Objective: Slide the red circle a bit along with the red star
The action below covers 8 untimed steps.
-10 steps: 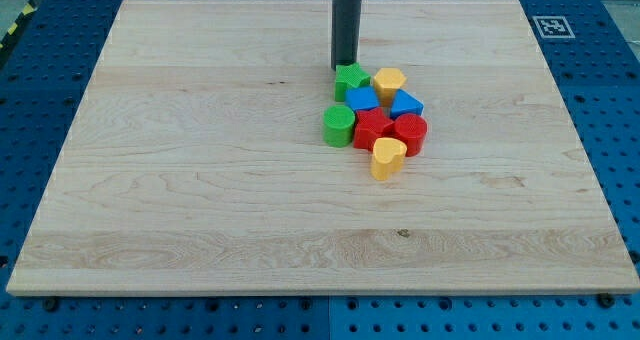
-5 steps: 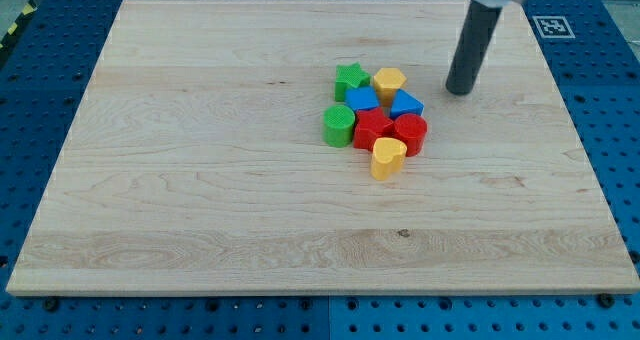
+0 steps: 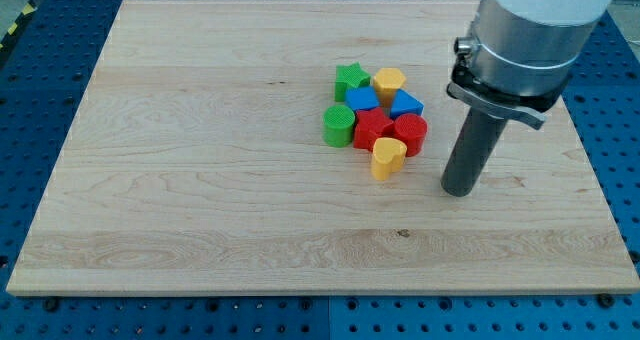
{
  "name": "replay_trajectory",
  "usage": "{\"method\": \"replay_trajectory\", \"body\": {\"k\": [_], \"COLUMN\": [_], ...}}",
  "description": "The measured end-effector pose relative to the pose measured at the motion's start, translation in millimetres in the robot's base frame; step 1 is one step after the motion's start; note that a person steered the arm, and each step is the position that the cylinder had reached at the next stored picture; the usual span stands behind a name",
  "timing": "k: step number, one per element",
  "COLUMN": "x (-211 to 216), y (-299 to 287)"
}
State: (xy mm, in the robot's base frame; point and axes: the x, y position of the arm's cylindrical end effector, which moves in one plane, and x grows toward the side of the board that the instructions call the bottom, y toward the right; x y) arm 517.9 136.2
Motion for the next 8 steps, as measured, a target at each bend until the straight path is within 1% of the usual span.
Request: {"method": "replay_trajectory", "body": {"k": [2, 4, 5, 6, 7, 8], "x": [-13.9, -33.5, -33.7, -36.7, -59.1, -64.8], "y": [-2.7, -22.9, -17.2, 11.1, 18.1, -7.3]}}
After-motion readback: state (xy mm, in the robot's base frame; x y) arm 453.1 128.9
